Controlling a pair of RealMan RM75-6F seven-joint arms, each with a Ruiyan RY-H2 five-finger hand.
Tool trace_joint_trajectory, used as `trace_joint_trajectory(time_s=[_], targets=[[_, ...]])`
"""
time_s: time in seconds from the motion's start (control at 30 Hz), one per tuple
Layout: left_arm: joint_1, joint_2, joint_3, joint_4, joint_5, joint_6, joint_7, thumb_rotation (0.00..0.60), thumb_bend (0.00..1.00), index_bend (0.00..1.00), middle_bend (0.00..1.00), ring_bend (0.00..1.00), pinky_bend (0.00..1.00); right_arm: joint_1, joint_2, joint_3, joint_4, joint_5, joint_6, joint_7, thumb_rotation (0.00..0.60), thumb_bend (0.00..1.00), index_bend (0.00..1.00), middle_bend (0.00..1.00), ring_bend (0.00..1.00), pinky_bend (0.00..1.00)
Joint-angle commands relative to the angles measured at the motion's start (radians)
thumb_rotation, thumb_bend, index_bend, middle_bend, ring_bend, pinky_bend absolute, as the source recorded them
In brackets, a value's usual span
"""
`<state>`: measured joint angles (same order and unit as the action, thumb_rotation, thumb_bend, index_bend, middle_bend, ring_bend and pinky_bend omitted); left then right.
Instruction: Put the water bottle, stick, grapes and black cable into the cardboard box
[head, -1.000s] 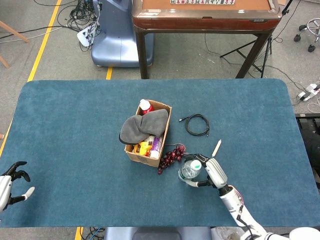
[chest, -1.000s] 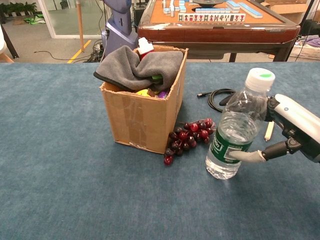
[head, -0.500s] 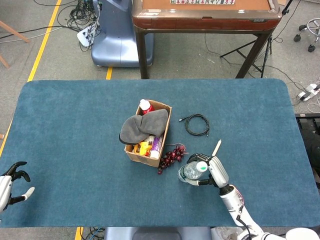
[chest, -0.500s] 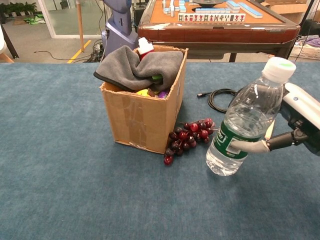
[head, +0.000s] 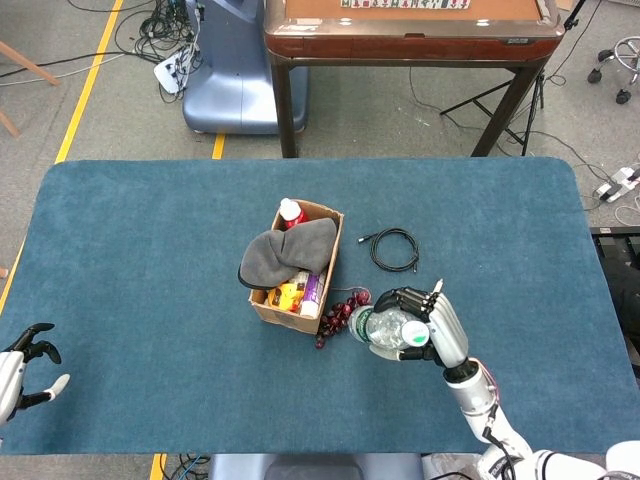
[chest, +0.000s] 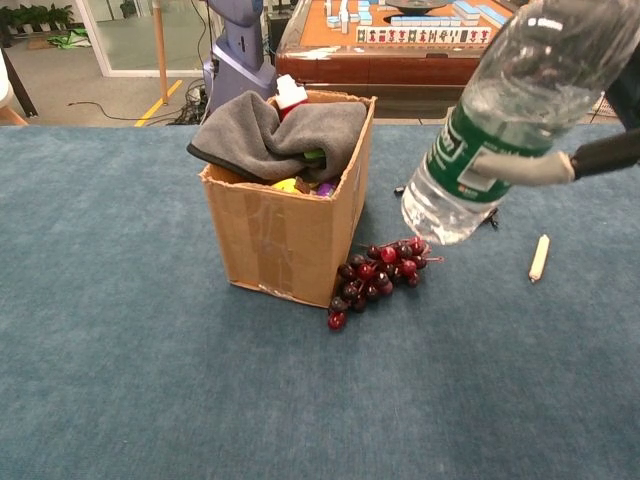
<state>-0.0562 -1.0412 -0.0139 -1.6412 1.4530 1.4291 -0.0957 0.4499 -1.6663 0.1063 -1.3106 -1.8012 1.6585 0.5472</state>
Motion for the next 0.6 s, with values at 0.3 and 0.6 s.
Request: trace_joint_trajectory(time_s=[0.3,0.6], targets=[[0.003,0.004,-0.003,-0.003,-0.001,0.006,-0.007,0.600,0.19,0.55,0.20,0.40,0.67,0.127,0.087,0.137,-0.172,0.019,-0.113,-0.223,0.600,0.11,0.54,0.63,0.57,0.67],[0.006,0.011,-0.002,-0.008,0.003,0.012,-0.019,0.600,0.19,0.55,0.20,0.40,0.67,0.252,0.024,0.223,-0.109,0.093,-0.228,-0.314,0.600,0.13,0.55,0.63,0.57,0.67]])
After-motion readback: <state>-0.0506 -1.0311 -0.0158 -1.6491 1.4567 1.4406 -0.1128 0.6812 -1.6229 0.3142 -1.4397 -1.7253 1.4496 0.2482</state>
